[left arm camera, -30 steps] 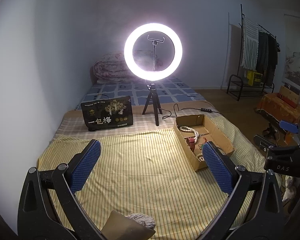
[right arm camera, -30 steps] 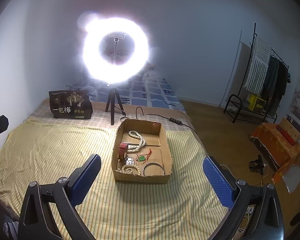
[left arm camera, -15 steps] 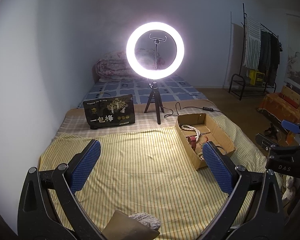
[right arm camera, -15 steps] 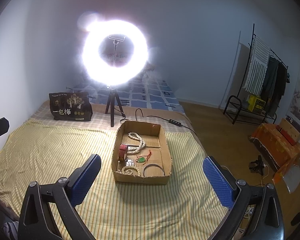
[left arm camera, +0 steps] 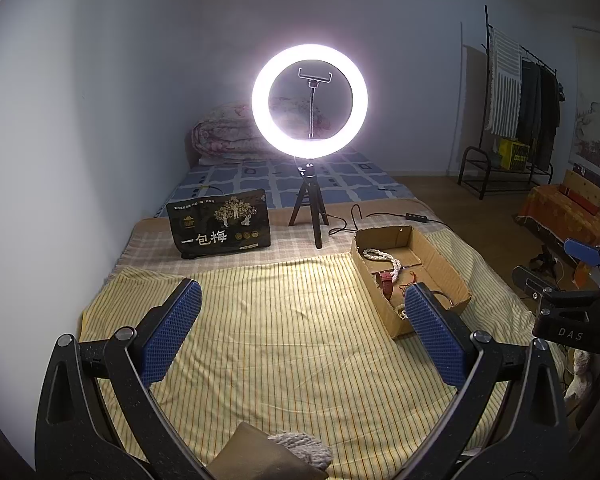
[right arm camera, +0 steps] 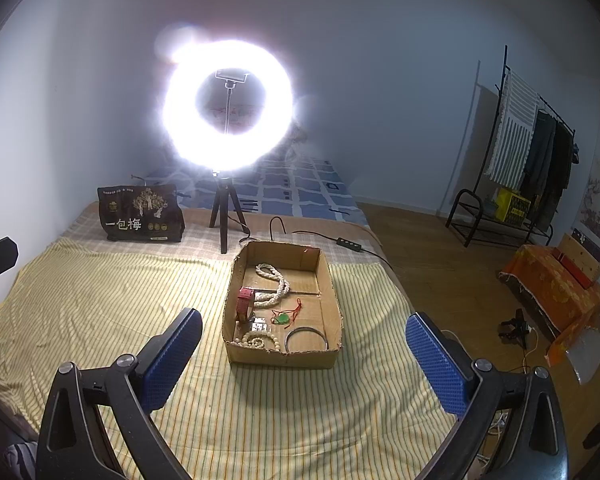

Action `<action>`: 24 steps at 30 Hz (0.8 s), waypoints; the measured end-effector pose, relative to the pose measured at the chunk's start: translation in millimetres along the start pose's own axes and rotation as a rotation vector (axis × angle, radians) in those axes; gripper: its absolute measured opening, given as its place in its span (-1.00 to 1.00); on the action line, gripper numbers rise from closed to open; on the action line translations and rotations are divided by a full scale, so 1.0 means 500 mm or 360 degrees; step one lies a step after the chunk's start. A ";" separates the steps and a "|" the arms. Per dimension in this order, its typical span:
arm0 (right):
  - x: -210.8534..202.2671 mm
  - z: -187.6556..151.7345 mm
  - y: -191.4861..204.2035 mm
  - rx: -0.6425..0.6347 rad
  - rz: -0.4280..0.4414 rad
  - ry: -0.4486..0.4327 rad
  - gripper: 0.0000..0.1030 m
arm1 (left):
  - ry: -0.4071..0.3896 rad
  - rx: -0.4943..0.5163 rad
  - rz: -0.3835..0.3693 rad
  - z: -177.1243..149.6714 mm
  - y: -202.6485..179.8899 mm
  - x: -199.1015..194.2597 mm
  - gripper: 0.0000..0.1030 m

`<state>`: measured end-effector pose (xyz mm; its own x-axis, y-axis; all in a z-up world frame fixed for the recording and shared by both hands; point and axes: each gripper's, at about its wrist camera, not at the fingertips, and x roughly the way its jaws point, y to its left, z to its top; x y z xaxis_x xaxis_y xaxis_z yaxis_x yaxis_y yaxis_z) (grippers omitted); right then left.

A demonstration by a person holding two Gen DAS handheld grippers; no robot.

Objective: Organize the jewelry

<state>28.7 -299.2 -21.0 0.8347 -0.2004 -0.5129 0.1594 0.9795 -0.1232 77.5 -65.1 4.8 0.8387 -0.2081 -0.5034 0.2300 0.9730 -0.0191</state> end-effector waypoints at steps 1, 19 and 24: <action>0.000 0.000 0.000 -0.0001 -0.0001 -0.0001 0.99 | 0.0000 -0.0001 -0.0002 0.000 0.000 0.000 1.00; 0.010 -0.008 0.001 0.0002 0.0001 0.0031 0.99 | 0.0000 0.0008 0.0005 0.000 0.002 0.001 1.00; 0.014 -0.012 0.004 0.0001 0.0003 0.0047 0.99 | -0.0003 0.0005 0.0017 0.002 0.012 0.001 1.00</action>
<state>31.8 -298.9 -29.7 0.8190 -0.1992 -0.5381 0.1583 0.9799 -0.1218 80.0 -59.7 5.3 0.8419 -0.1976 -0.5021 0.2225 0.9749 -0.0107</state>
